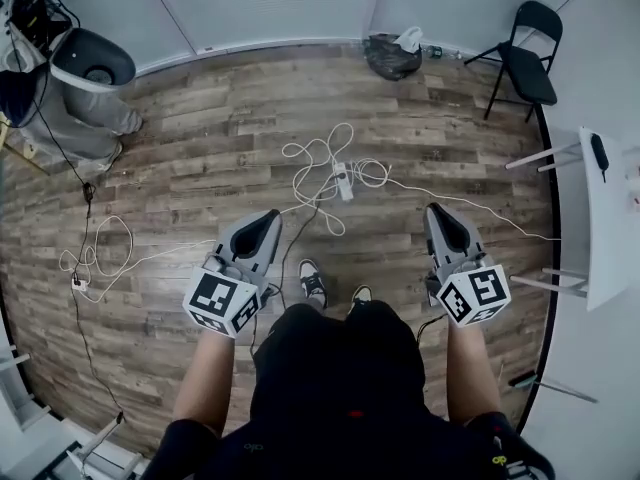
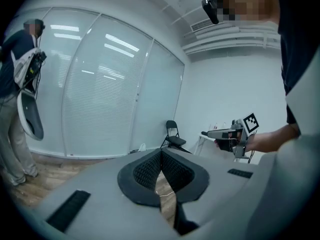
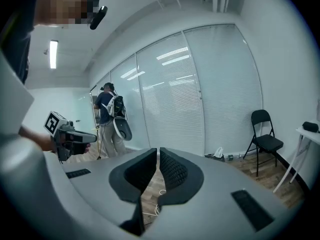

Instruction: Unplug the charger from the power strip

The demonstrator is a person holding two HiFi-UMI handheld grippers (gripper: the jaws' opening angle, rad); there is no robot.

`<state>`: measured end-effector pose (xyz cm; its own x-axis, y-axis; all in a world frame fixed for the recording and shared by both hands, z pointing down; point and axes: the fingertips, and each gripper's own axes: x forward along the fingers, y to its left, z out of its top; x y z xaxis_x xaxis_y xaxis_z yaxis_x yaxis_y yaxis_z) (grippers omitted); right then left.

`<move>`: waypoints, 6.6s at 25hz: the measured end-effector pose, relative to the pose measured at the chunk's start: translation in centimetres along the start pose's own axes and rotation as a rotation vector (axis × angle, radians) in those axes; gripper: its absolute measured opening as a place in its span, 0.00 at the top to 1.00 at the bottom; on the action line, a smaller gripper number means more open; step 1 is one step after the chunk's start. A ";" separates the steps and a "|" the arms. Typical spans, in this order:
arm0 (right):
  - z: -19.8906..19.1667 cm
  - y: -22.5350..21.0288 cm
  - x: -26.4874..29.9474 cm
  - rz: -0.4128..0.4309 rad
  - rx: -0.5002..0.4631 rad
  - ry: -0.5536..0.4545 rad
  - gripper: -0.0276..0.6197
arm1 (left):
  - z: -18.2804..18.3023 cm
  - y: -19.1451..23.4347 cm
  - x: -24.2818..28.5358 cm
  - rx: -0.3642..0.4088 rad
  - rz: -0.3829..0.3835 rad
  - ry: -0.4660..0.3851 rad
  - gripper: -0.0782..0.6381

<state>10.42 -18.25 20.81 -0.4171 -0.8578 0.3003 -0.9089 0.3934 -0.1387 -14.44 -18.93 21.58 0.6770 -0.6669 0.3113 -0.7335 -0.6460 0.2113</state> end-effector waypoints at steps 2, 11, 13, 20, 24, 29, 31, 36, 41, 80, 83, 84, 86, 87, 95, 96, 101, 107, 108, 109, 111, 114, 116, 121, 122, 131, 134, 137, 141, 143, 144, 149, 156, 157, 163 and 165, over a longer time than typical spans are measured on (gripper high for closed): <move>-1.1 -0.8 2.2 0.003 -0.009 0.027 0.91 | -0.9 1.0 1.9 -0.018 -0.012 0.014 0.86; -7.9 -6.3 8.1 0.031 0.016 0.098 0.91 | -4.3 2.8 10.9 -0.009 0.017 0.040 0.86; -9.7 -8.2 9.5 0.034 0.009 0.107 0.91 | -5.7 2.8 13.3 0.007 0.021 0.048 0.86; -20.1 -13.7 15.1 0.029 0.008 0.143 0.91 | -16.3 3.5 23.3 0.086 -0.036 0.087 0.86; -27.2 -15.7 18.6 -0.013 0.035 0.167 0.91 | -22.6 5.6 27.3 0.075 -0.053 0.129 0.86; -37.0 -16.3 22.9 0.005 0.025 0.212 0.90 | -31.5 8.7 31.9 0.098 -0.095 0.194 0.86; -41.6 -16.8 24.6 0.011 0.023 0.229 0.82 | -35.8 9.5 34.2 0.123 -0.128 0.220 0.86; -54.0 -17.8 30.3 0.023 0.002 0.273 0.75 | -47.1 13.0 39.2 0.148 -0.166 0.258 0.86; -65.9 -18.4 35.0 0.078 -0.018 0.309 0.74 | -56.6 16.0 44.2 0.133 -0.184 0.274 0.86; -89.4 -20.2 45.4 0.020 -0.073 0.431 0.78 | -82.3 20.5 62.4 0.164 -0.284 0.445 0.86; -88.8 -20.5 45.0 0.007 -0.050 0.416 0.79 | -82.2 20.5 62.5 0.155 -0.268 0.449 0.86; -88.3 -20.5 45.0 0.008 -0.042 0.403 0.79 | -82.2 20.5 62.5 0.147 -0.262 0.456 0.86; -87.1 -20.3 44.9 0.014 -0.047 0.369 0.79 | -82.3 20.5 62.6 0.139 -0.250 0.471 0.86; -86.4 -20.2 44.8 0.013 -0.055 0.355 0.79 | -82.4 20.5 62.5 0.137 -0.243 0.478 0.86; -78.2 -21.5 41.6 0.005 -0.012 0.272 0.79 | -72.5 19.5 59.2 0.145 -0.182 0.336 0.86; -76.5 -21.6 40.7 -0.004 0.009 0.263 0.79 | -70.7 19.3 58.2 0.149 -0.175 0.331 0.86; -67.0 -21.9 35.7 -0.047 0.114 0.223 0.79 | -61.1 17.5 51.7 0.201 -0.138 0.311 0.86; -54.9 -20.6 28.4 -0.088 0.231 0.169 0.79 | -49.5 14.6 42.2 0.142 -0.070 0.261 0.87; -53.0 -20.1 27.1 -0.087 0.238 0.165 0.79 | -47.6 13.9 40.7 0.138 -0.068 0.257 0.86; -51.2 -19.6 25.7 -0.083 0.244 0.162 0.79 | -45.7 13.1 39.2 0.136 -0.066 0.252 0.87; -47.4 -18.4 23.1 -0.072 0.267 0.148 0.79 | -41.9 11.4 36.6 0.130 -0.064 0.240 0.86; -41.6 -16.2 19.5 -0.064 0.299 0.118 0.79 | -35.9 9.4 32.9 0.115 -0.053 0.219 0.86; -38.0 -14.7 17.5 -0.065 0.318 0.105 0.79 | -32.1 8.6 30.4 0.100 -0.036 0.206 0.86; -29.3 -11.1 13.8 -0.039 0.307 0.079 0.79 | -23.0 7.4 24.4 0.029 0.043 0.147 0.86; -27.3 -10.4 13.0 -0.030 0.292 0.072 0.79 | -21.1 6.9 23.0 0.026 0.056 0.135 0.86; -4.9 -6.5 5.5 0.031 0.133 -0.081 0.79 | -4.3 1.7 11.0 0.003 0.147 0.009 0.86; 1.0 -5.1 3.1 0.036 0.094 -0.148 0.79 | 2.1 0.2 6.9 0.006 0.177 -0.108 0.86; 5.4 -3.7 1.6 0.055 0.058 -0.206 0.79 | 6.9 -1.1 4.1 0.037 0.197 -0.169 0.87; 8.9 -2.7 1.1 0.062 0.036 -0.241 0.79 | 9.9 -2.2 2.9 0.053 0.187 -0.184 0.86; 10.4 -2.2 0.5 0.065 0.027 -0.251 0.79 | 11.2 -2.7 2.6 0.044 0.187 -0.188 0.86; 11.2 -2.1 0.2 0.065 0.018 -0.255 0.79 | 11.9 -2.9 2.5 0.045 0.186 -0.193 0.86; 14.4 -2.0 -2.1 0.030 -0.041 -0.287 0.79 | 14.5 -3.9 2.0 0.128 0.176 -0.227 0.86; 16.3 -2.8 -3.7 -0.011 -0.090 -0.314 0.79 | 16.8 -4.6 1.7 0.150 0.161 -0.257 0.86; 16.4 -2.7 -3.9 -0.014 -0.093 -0.312 0.79 | 16.7 -4.9 1.6 0.151 0.154 -0.253 0.86; 16.6 -3.0 -3.6 -0.016 -0.096 -0.306 0.79 | 16.8 -5.6 1.8 0.162 0.139 -0.245 0.86; 16.7 -3.0 -3.4 -0.012 -0.100 -0.304 0.79 | 17.2 -5.6 1.8 0.159 0.137 -0.253 0.86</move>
<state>14.59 -22.05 4.45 -0.4007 -0.9162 0.0036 -0.9156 0.4003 -0.0384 -8.12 -22.90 5.04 0.5805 -0.8101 0.0824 -0.8139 -0.5803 0.0294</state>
